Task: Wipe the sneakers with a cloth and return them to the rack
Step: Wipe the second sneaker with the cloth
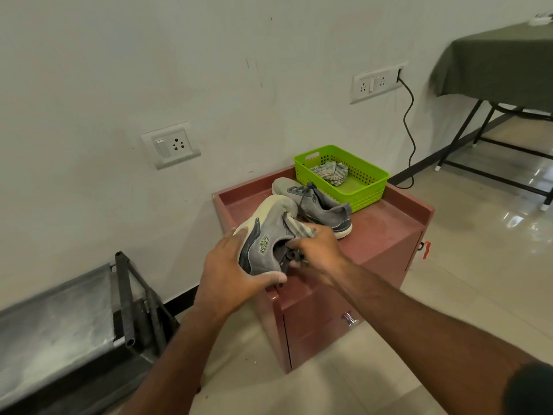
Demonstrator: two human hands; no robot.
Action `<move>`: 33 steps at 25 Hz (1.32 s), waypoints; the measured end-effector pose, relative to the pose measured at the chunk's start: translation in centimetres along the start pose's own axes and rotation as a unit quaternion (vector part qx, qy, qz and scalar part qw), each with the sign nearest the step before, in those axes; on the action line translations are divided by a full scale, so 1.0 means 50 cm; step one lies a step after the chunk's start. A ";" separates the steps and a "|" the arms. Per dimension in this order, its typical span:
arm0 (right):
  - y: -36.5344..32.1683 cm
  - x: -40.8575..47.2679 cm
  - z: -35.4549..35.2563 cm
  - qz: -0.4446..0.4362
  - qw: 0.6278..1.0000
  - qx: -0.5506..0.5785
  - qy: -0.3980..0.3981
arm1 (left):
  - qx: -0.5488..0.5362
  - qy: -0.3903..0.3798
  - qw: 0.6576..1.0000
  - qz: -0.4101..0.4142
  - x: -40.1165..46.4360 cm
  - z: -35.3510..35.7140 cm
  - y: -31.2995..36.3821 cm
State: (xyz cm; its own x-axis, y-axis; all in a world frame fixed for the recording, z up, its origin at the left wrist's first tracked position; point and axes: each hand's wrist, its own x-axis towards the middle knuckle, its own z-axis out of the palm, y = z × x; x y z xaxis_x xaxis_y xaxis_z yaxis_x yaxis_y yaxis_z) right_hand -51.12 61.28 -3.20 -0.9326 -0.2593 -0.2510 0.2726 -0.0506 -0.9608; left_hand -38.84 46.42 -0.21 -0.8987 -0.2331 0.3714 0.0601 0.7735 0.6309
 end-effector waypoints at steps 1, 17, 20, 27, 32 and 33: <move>-0.007 -0.002 -0.002 -0.001 1.000 -0.005 0.012 | 0.009 -0.039 0.999 -0.002 0.004 -0.006 -0.010; -0.046 -0.020 -0.037 -0.386 0.877 -0.284 0.004 | 0.206 -0.007 0.978 0.015 0.016 0.000 -0.099; 0.008 -0.010 -0.018 -0.343 0.819 -0.428 -0.168 | 0.224 0.004 0.974 0.018 0.012 0.000 -0.100; -0.017 0.008 -0.045 -0.372 0.865 -0.331 0.060 | 0.300 0.005 0.953 0.037 0.003 -0.016 -0.100; 0.049 0.037 -0.012 -0.303 0.803 -0.503 -0.103 | 0.290 0.010 0.954 0.071 -0.009 -0.009 -0.100; 0.043 0.055 -0.035 -0.258 0.811 -0.522 -0.060 | 0.280 0.008 0.958 0.068 -0.013 -0.008 -0.096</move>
State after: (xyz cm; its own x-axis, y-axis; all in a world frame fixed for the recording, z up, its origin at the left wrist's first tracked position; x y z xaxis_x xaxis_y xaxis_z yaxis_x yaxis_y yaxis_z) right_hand -53.53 62.12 -6.14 -0.8121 -0.5586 0.1684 -0.5534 0.6462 -0.5256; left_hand -38.34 42.62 -3.20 -0.8917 -0.1139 0.4382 -0.0705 0.9910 0.1141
